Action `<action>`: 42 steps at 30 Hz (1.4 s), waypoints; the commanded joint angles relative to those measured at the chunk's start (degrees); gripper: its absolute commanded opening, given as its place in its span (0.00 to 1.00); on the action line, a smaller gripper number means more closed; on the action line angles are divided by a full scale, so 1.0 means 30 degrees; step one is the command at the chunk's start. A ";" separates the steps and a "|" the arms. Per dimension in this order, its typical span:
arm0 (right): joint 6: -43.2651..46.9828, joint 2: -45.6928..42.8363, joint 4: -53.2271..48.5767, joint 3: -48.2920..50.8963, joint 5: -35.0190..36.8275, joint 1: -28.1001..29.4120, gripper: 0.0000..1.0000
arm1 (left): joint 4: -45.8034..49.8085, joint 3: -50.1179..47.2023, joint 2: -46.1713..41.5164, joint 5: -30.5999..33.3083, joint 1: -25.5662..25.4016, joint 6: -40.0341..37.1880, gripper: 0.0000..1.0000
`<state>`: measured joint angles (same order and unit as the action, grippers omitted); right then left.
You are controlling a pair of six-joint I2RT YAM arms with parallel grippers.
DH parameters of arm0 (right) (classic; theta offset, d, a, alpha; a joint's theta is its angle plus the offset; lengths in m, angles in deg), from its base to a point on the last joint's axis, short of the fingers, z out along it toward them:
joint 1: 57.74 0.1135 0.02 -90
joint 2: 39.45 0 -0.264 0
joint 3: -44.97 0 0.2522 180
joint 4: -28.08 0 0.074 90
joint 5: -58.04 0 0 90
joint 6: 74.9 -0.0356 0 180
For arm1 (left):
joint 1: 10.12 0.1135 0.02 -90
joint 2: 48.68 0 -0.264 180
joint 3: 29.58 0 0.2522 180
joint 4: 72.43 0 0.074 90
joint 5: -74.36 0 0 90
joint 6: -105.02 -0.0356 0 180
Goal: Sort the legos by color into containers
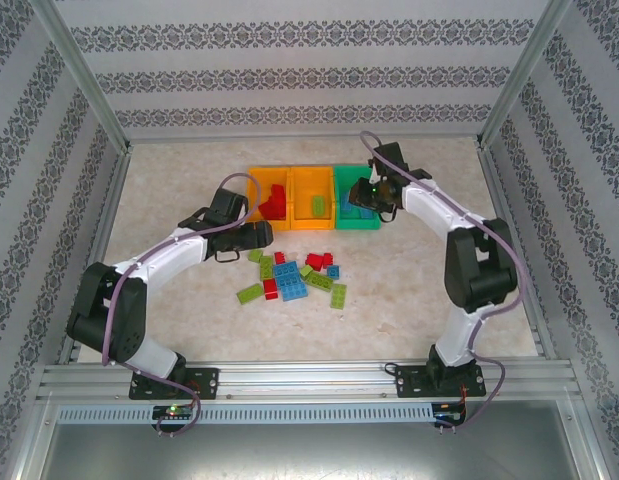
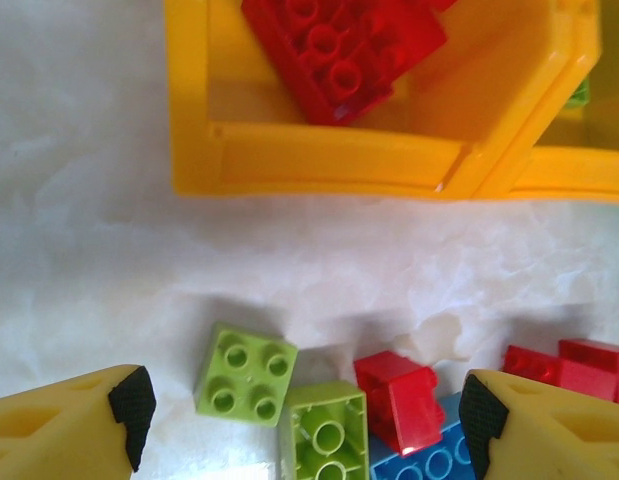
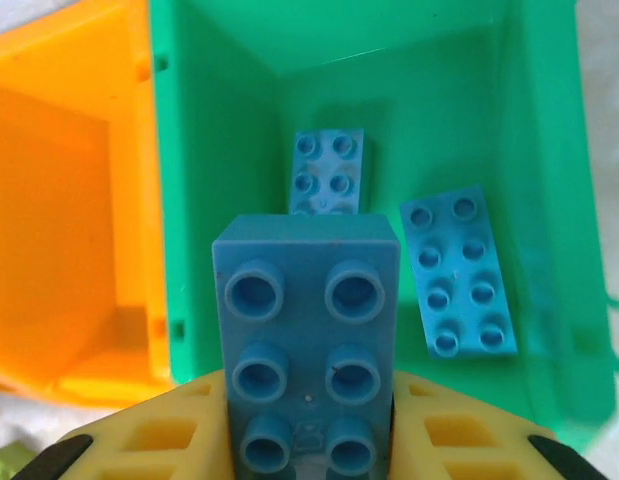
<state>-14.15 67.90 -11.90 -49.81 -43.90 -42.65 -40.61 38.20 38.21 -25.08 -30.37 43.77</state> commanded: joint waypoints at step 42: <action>-0.0804 -0.1703 0.0760 0.1190 -0.0149 -0.0292 0.65 | 0.1567 0.0220 0.3303 0.1287 -0.0088 0.1342 0.56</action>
<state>-16.49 64.18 -10.02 -47.23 -44.45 -43.02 -38.49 37.98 47.28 -23.85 -30.37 46.61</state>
